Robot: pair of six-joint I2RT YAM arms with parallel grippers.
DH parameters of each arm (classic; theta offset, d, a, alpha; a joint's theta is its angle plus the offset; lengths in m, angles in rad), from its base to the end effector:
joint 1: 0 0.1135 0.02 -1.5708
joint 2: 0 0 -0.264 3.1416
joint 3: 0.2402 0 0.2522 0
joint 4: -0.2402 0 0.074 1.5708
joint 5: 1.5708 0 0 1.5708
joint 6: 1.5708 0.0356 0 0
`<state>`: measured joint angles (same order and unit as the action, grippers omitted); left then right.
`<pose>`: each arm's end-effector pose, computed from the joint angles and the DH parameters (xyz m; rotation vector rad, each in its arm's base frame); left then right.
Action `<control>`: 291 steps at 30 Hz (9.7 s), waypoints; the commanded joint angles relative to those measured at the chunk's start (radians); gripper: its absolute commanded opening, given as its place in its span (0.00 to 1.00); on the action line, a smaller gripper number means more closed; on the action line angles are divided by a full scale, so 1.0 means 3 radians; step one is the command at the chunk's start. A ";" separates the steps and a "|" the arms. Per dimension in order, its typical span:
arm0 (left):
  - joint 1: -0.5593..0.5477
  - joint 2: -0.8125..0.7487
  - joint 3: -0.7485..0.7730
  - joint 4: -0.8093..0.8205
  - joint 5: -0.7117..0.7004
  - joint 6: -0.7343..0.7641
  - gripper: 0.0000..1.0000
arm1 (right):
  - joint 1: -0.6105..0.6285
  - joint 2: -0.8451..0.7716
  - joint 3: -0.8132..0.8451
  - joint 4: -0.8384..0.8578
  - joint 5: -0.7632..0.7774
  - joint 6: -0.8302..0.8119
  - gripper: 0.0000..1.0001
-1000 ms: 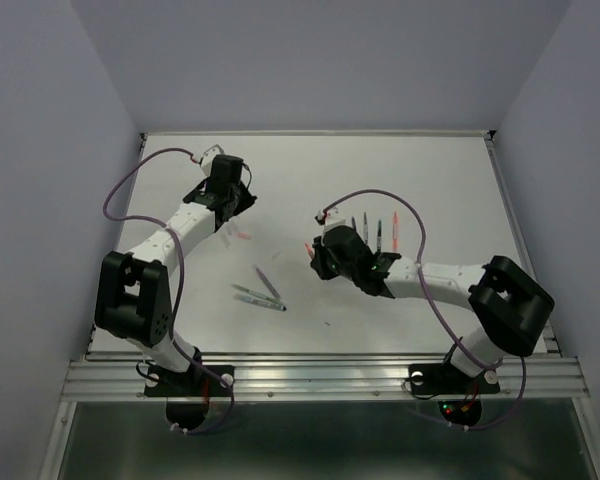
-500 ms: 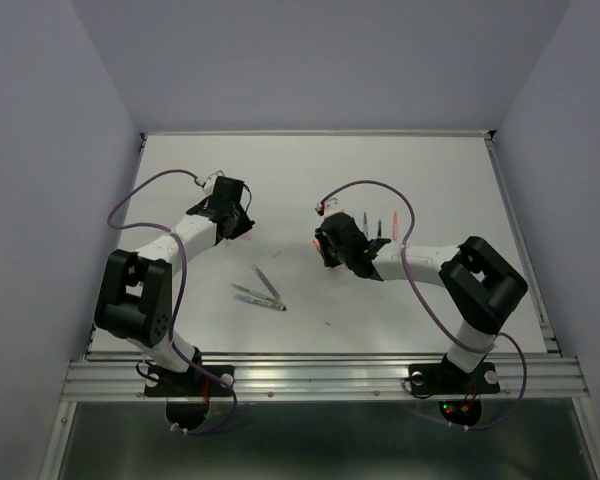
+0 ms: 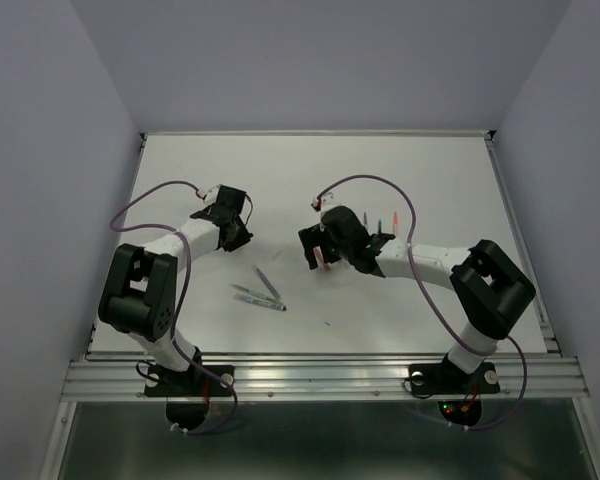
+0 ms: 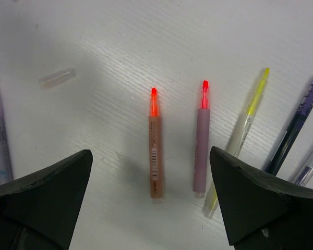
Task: Open the pen caps
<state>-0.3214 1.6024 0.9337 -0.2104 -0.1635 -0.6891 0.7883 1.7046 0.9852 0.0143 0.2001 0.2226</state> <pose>0.3124 -0.0979 0.1885 -0.5188 2.3945 -0.2516 0.2602 0.2517 0.1883 -0.5337 2.2144 0.3092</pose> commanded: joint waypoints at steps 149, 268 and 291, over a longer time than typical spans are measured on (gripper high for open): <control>-0.0836 -0.1021 0.0298 0.0236 0.0110 -0.0459 0.00 | 0.0614 -0.0145 0.0704 0.0228 0.0417 0.0025 0.27; 0.0197 -0.1056 -0.0054 -0.0383 -0.0401 -0.0321 0.99 | 0.1008 0.1057 0.1165 -0.0155 -0.0197 -0.0890 1.00; 0.0207 -0.1005 0.0012 -0.0378 -0.0365 -0.0295 0.99 | 0.1038 0.1205 0.0909 -0.0216 -0.0437 -0.0645 0.49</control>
<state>-0.2665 1.3190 0.9237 -0.3332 -0.2569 -0.7788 1.0985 2.0354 1.2980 -0.0257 0.0864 -0.0029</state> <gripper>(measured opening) 0.986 0.550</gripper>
